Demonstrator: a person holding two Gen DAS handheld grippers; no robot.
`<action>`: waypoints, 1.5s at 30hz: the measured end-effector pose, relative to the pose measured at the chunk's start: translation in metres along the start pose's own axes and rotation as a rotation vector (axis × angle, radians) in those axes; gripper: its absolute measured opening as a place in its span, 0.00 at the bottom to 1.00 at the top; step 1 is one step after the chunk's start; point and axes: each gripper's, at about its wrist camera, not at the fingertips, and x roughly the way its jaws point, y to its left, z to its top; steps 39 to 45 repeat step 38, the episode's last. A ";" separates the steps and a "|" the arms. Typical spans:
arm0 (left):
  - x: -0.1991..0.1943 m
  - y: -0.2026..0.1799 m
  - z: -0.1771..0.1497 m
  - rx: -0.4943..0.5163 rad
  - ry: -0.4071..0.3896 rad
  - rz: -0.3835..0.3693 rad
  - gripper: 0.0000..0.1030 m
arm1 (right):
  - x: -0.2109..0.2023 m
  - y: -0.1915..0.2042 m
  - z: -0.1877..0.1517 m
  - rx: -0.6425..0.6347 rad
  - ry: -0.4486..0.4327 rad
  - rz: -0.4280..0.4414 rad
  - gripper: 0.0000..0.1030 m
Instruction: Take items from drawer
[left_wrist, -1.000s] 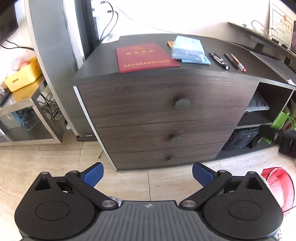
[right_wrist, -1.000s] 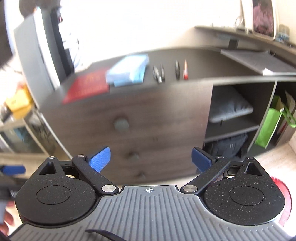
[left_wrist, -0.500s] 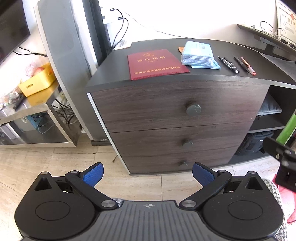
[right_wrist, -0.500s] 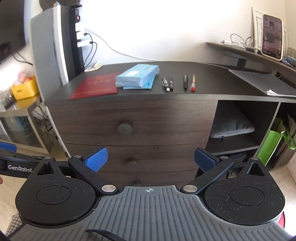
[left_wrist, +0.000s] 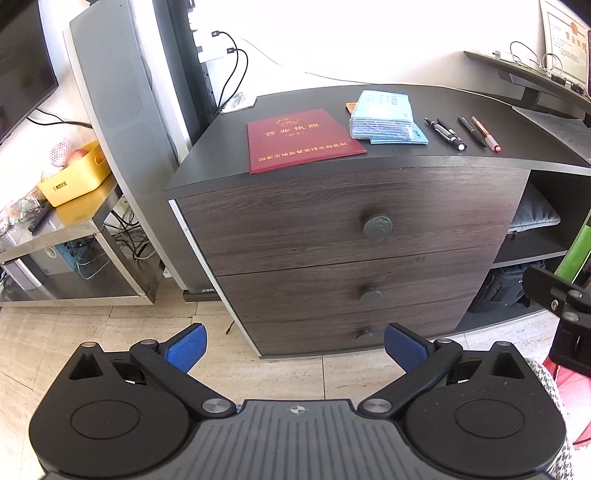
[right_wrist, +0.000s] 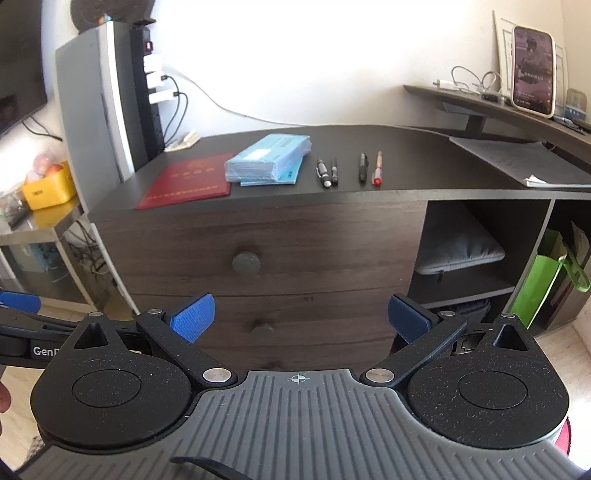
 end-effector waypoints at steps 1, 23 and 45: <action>0.000 0.000 0.000 -0.002 -0.002 0.001 0.99 | 0.000 0.000 0.000 0.000 0.002 0.003 1.00; 0.001 -0.011 0.003 0.026 0.004 -0.031 0.99 | 0.002 -0.002 -0.001 0.010 0.011 0.002 1.00; 0.004 -0.012 0.003 0.024 0.016 -0.048 0.99 | 0.004 -0.002 0.000 0.008 0.020 0.000 1.00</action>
